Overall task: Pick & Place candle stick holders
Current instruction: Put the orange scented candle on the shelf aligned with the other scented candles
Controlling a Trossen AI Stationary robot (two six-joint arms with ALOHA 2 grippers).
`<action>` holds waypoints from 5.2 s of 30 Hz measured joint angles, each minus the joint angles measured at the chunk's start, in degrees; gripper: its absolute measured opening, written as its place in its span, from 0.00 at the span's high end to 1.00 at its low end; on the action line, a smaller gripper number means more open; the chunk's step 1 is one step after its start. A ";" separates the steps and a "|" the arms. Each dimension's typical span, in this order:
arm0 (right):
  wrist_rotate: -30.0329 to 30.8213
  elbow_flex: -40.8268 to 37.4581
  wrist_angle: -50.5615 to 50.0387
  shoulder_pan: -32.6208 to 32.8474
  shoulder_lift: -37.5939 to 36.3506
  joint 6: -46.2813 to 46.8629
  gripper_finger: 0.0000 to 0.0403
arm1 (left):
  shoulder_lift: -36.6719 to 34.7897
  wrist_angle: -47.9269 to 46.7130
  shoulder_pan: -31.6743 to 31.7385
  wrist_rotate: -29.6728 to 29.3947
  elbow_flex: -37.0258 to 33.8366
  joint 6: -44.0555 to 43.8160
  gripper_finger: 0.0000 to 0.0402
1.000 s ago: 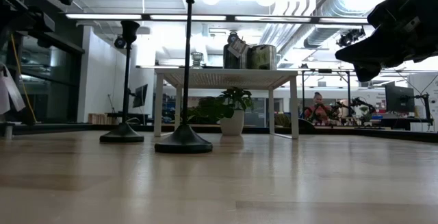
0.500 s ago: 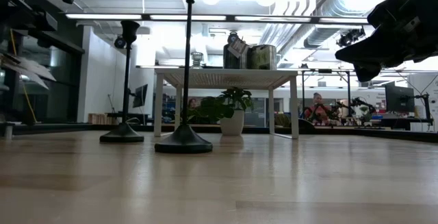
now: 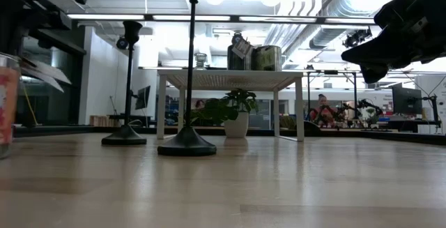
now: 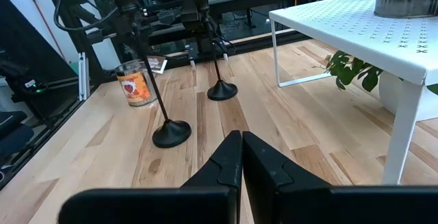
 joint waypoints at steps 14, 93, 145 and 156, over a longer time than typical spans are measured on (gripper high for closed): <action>-0.01 0.00 -0.02 0.00 0.02 0.01 0.99 | 0.08 -0.56 4.32 1.40 2.38 5.33 1.00; 0.00 -0.01 -0.39 0.00 0.15 -0.01 0.99 | -11.95 -18.30 55.62 -9.26 20.83 26.14 1.00; 0.00 -0.01 -0.39 0.00 0.15 0.01 0.99 | 18.10 -10.40 64.53 1.73 57.42 77.21 1.00; 0.01 0.01 -0.39 0.00 0.15 0.01 0.99 | 20.36 -8.66 64.91 1.46 57.41 90.99 1.00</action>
